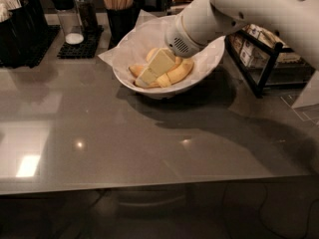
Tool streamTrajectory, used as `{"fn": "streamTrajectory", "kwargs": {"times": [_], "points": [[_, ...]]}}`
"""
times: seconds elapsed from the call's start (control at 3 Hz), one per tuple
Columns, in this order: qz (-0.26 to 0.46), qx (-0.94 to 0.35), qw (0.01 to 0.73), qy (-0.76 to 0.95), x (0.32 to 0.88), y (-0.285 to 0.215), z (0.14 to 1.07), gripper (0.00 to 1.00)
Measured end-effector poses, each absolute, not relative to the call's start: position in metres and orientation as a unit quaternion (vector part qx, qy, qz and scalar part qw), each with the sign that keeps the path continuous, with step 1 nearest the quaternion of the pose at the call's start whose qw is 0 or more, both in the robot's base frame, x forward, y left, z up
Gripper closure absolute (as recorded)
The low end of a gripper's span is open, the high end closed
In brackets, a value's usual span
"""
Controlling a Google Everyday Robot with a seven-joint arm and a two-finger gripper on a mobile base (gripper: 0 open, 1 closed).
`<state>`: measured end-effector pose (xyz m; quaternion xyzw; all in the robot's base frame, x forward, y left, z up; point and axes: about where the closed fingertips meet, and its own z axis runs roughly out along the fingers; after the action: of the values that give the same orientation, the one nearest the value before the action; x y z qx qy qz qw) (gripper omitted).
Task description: Pick banana from white bowl
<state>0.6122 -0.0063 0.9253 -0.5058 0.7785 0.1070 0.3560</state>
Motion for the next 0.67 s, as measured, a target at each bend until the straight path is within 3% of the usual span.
{"fn": "streamTrajectory", "kwargs": {"times": [0.67], "points": [[0.108,-0.489,0.334,0.798,0.6231,0.0039,0.9004,0.00]]}}
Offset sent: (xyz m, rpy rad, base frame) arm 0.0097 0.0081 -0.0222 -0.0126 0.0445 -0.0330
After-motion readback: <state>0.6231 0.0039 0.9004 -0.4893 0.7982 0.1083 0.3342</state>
